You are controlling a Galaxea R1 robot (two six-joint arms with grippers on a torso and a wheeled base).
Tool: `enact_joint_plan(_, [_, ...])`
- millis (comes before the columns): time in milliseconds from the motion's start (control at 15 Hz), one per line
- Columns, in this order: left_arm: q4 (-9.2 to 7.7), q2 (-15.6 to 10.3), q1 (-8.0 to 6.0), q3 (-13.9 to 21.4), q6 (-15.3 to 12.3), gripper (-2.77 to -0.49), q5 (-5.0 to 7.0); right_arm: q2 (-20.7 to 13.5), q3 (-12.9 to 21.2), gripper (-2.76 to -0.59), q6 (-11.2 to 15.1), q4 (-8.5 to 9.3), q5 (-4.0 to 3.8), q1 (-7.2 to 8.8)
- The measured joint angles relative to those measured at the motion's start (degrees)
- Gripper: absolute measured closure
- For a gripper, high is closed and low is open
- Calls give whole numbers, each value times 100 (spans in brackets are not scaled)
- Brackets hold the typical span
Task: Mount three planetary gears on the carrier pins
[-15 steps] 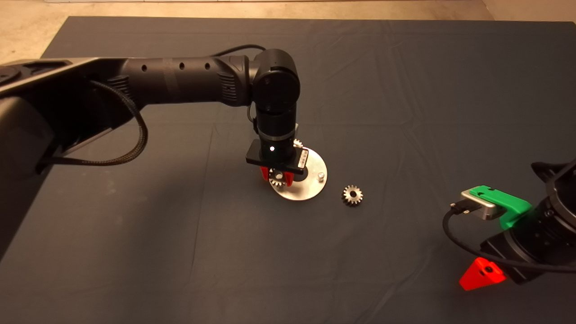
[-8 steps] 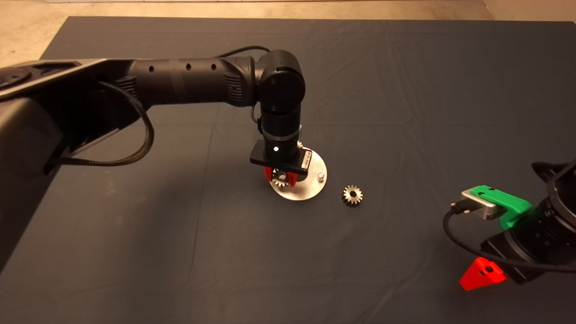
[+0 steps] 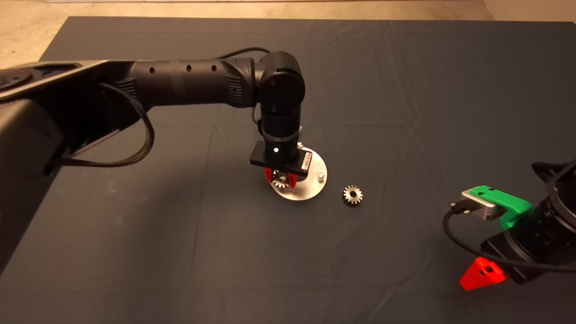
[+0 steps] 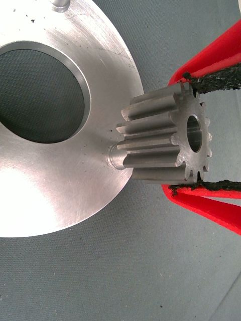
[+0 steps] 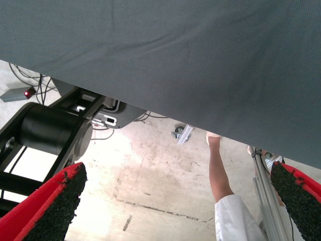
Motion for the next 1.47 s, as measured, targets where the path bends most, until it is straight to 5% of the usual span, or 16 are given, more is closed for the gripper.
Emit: enact_joint_plan(1467, [-66,-52,22,-1,200,-93,-35,0,0,-273,0,0,0,0])
